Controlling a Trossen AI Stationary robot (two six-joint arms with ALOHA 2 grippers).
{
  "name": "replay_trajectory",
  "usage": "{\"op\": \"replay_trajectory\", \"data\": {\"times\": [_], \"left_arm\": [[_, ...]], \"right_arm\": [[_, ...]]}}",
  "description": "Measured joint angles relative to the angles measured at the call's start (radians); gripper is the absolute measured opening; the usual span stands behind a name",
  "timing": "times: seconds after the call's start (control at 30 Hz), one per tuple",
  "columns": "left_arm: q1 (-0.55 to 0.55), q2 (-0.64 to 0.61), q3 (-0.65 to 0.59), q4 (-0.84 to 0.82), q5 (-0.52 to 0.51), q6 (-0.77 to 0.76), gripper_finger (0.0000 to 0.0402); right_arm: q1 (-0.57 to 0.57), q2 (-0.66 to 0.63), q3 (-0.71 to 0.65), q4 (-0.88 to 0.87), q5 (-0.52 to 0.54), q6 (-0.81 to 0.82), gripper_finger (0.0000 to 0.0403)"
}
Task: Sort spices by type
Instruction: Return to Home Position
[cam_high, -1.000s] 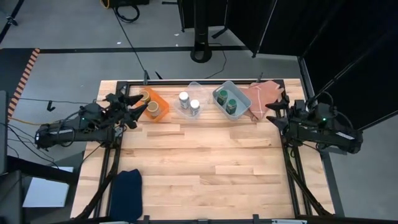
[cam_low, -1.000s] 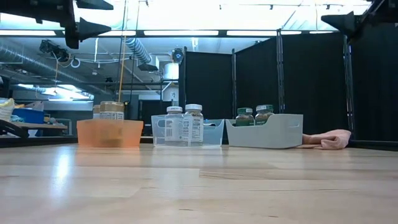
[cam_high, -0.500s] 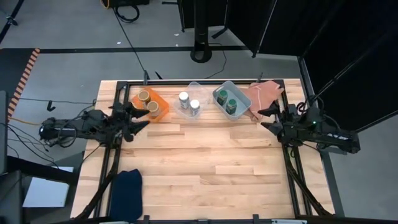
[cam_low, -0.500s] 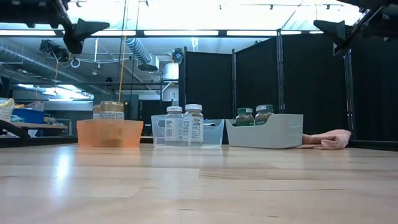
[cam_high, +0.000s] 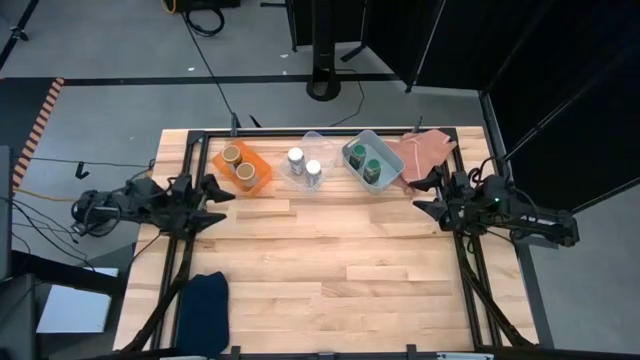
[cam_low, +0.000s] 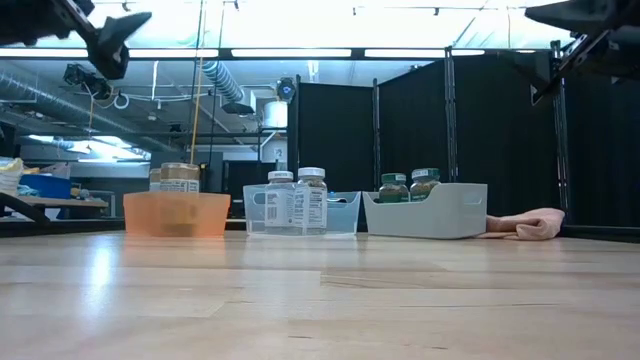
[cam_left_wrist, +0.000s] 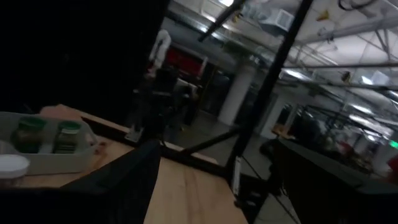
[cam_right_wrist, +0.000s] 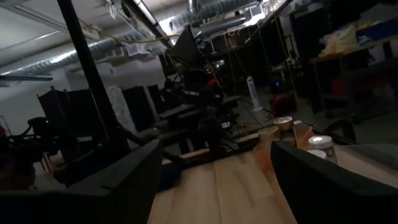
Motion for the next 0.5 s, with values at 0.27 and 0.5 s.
{"op": "replay_trajectory", "data": {"times": [0.27,0.5], "left_arm": [[0.0,-0.022,-0.19,0.245,-0.055,-0.024,0.0317],[-0.001,-0.022,-0.245,0.296,-0.032,-0.035,0.0317]], "right_arm": [[0.0,0.0,-0.046,0.053,-0.001,0.034,0.031],[0.0,0.0,-0.102,0.128,-0.001,0.052,0.0307]]}}
